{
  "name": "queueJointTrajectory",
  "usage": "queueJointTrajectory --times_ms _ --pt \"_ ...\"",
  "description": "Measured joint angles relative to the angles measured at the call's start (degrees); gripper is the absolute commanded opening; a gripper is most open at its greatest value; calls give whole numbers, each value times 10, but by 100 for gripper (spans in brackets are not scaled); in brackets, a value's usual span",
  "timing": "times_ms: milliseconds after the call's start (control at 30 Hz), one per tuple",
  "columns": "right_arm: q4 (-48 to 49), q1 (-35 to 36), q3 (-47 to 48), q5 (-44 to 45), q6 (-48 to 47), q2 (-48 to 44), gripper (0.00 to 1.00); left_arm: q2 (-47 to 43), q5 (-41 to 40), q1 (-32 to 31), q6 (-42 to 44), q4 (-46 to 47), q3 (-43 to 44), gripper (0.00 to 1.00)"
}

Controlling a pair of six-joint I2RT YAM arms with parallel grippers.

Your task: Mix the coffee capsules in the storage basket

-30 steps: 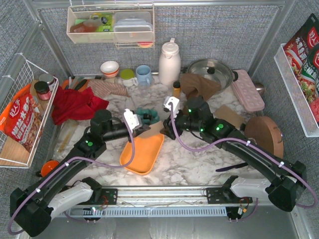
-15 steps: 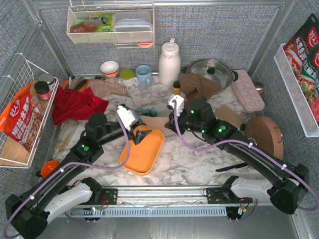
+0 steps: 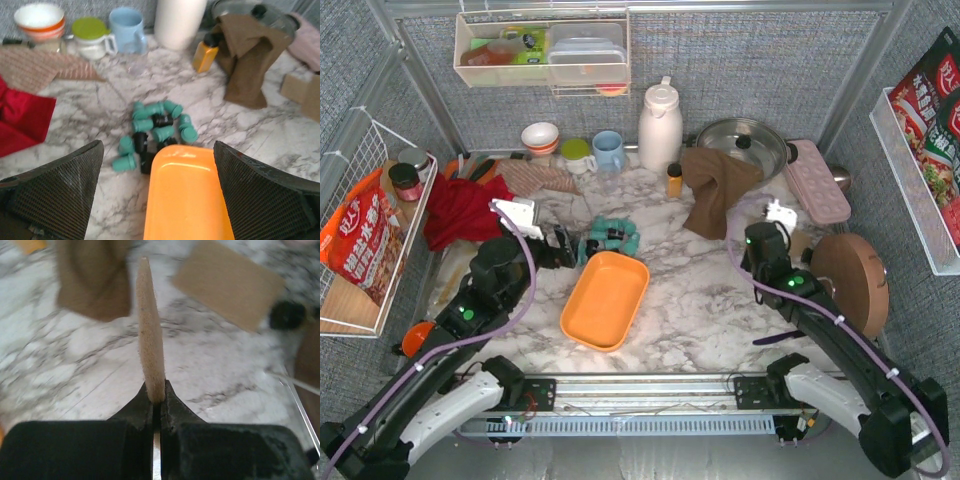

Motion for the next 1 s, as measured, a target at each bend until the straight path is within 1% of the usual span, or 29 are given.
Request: queueJointTrajectory --times_ms 67,167,267,400,467,533,600,700,733,800,833,867,933,1000 --pt "4 -36 -32 18 41 -20 0 5 -17 0 -13 -34 5 99" --pt "30 -91 -75 13 91 -29 0 9 -33 0 -22 -77 9 99" --pt "73 -149 -94 -43 131 -2 0 9 -44 0 -21 -101 9 99" --pt "167 -216 -90 -142 177 72 0 0 -46 0 -19 -111 4 99" --pt "191 -233 -71 -196 192 103 0 -5 -47 0 -17 -114 1 99" --pt "219 -238 -52 -230 207 127 0 -10 -47 0 -11 -116 -3 99" --pt "245 -243 -40 -246 223 147 0 -14 -49 0 -10 -116 -8 99" --pt "254 -255 -24 -247 244 187 1 -23 -57 0 -8 -116 -20 99" --pt "252 -260 -19 -247 249 199 8 -25 -57 0 -8 -116 -23 99" --pt "246 -273 -12 -242 257 216 29 -29 -59 0 -8 -115 -28 99" --pt "243 -280 -12 -239 263 222 36 -31 -59 0 -8 -115 -29 99" --pt "238 -286 -13 -239 264 225 43 -33 -59 0 -8 -115 -31 99" --pt "221 -298 -17 -237 264 227 53 -35 -59 0 -8 -115 -34 99" --pt "203 -301 -17 -229 257 222 65 -35 -59 0 -9 -115 -35 99"
